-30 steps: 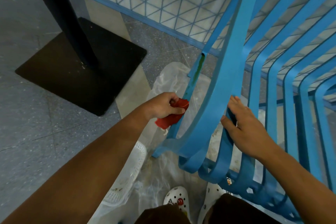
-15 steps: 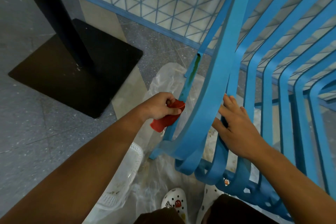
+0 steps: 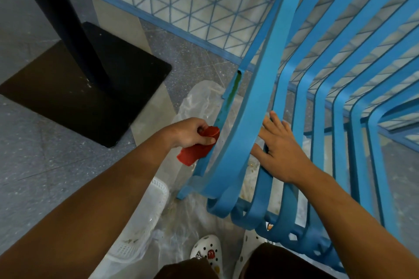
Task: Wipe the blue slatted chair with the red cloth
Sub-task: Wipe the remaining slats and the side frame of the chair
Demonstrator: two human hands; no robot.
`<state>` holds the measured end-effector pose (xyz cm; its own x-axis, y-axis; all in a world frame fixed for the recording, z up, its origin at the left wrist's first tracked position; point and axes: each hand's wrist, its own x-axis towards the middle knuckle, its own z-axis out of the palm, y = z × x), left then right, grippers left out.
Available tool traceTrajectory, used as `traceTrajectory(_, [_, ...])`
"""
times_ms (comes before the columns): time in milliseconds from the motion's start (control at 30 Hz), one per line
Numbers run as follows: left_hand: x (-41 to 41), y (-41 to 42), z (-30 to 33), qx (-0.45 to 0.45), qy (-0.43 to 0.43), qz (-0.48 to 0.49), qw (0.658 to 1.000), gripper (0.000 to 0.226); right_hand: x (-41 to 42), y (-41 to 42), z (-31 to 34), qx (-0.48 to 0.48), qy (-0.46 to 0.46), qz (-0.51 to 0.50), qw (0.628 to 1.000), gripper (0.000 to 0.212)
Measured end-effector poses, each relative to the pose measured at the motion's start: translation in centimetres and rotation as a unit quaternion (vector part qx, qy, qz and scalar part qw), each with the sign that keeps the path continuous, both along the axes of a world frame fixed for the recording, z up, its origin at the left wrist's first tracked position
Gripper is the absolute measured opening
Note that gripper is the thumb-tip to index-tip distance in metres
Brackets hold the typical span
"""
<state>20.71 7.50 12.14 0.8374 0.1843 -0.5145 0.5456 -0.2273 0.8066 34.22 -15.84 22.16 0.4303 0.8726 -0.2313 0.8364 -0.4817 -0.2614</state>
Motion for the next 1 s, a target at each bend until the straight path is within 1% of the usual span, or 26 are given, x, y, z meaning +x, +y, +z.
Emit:
traceTrajectory(167, [-0.1,0.4,-0.4,-0.012,0.005,-0.007,1.000,0.035,1.0,0.8,-0.4,0.019,-0.018,0.017,1.000,0.086])
traceTrajectory(267, [0.0,0.2,-0.1,0.011,0.000,0.002,1.000,0.033,2.0,2.2,-0.5,0.014,-0.032,0.027,0.999,0.090])
traceTrajectory(400, [0.4,-0.4,0.1,0.050,-0.018,0.036,0.998,0.027,4.7,3.9,-0.5,0.011,-0.036,0.034,0.999,0.095])
traceTrajectory(567, [1.9,-0.2,0.0,0.059,-0.033,0.074,0.995,0.023,7.7,4.3,-2.0,-0.003,-0.047,0.051,0.998,0.091])
traceTrajectory(667, [3.1,-0.1,-0.1,0.074,-0.039,0.086,0.993,0.018,7.8,4.0,-2.8,0.028,-0.043,0.044,0.998,0.088])
traceTrajectory(733, [3.7,0.0,0.1,0.068,-0.039,0.105,0.991,0.015,8.0,4.0,-3.0,0.035,-0.046,0.047,0.997,0.086])
traceTrajectory(767, [4.0,0.0,0.3,0.054,-0.035,0.117,0.991,0.017,8.0,4.1,-3.1,0.037,-0.050,0.051,0.997,0.086])
traceTrajectory(800, [4.2,0.0,0.5,0.032,-0.025,0.127,0.991,0.025,8.1,4.1,-3.1,0.040,-0.051,0.052,0.997,0.086])
traceTrajectory(867, [4.3,0.4,0.3,-0.005,-0.006,0.137,0.991,0.046,7.9,4.0,-3.0,0.051,-0.045,0.051,0.996,0.088])
traceTrajectory(900, [4.3,0.6,-0.2,-0.019,-0.002,0.133,0.991,0.053,7.8,4.0,-3.0,0.056,-0.040,0.049,0.996,0.089])
traceTrajectory(933, [4.0,0.8,-0.5,-0.025,0.005,0.119,0.993,0.053,7.6,3.9,-2.9,0.059,-0.038,0.048,0.996,0.091])
traceTrajectory(1000, [2.8,0.7,-0.2,-0.007,0.014,0.069,0.997,0.047,7.4,3.9,-2.7,0.066,-0.037,0.047,0.996,0.092])
